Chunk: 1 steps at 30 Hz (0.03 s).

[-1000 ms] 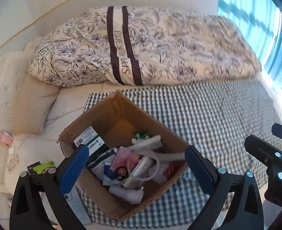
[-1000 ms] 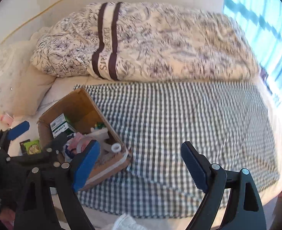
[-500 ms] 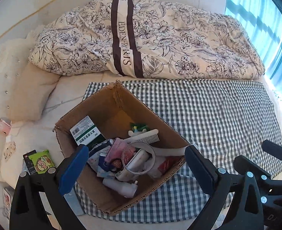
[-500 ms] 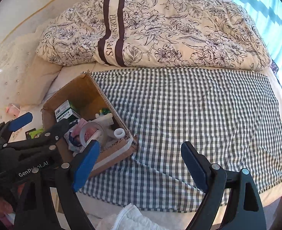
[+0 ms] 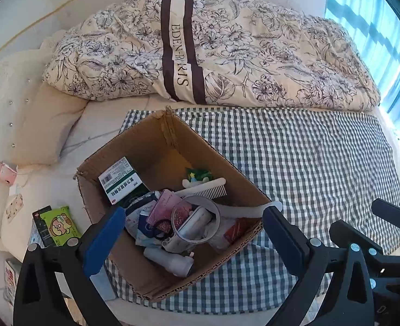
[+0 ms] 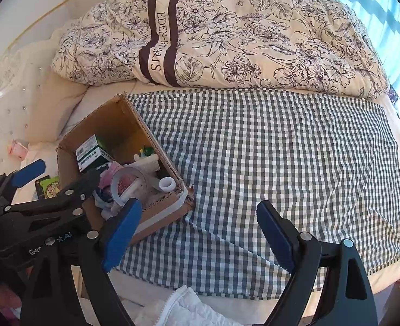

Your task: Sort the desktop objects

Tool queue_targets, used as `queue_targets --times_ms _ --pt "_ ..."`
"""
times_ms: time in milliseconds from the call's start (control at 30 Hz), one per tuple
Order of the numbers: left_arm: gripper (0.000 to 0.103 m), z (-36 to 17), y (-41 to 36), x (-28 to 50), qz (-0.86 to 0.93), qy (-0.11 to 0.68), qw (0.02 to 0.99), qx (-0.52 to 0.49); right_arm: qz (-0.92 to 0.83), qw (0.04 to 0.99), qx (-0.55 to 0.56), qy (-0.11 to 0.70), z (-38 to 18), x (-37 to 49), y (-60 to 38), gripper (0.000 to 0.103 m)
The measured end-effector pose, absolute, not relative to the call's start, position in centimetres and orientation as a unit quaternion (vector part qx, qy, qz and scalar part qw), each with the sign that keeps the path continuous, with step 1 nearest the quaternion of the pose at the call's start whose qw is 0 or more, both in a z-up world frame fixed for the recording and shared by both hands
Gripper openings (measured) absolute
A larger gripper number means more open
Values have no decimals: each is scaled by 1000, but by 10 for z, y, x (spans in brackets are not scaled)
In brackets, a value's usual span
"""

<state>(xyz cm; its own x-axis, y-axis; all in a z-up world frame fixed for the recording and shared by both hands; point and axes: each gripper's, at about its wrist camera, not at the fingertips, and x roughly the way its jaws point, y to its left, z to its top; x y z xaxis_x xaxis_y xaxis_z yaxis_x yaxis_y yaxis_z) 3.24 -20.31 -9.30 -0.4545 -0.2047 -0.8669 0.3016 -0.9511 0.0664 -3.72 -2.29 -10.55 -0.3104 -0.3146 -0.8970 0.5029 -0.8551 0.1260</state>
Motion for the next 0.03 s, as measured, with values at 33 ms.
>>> queue_targets --times_ms 33 --pt "103 -92 -203 32 -853 48 146 499 -804 253 530 88 -106 -38 -22 87"
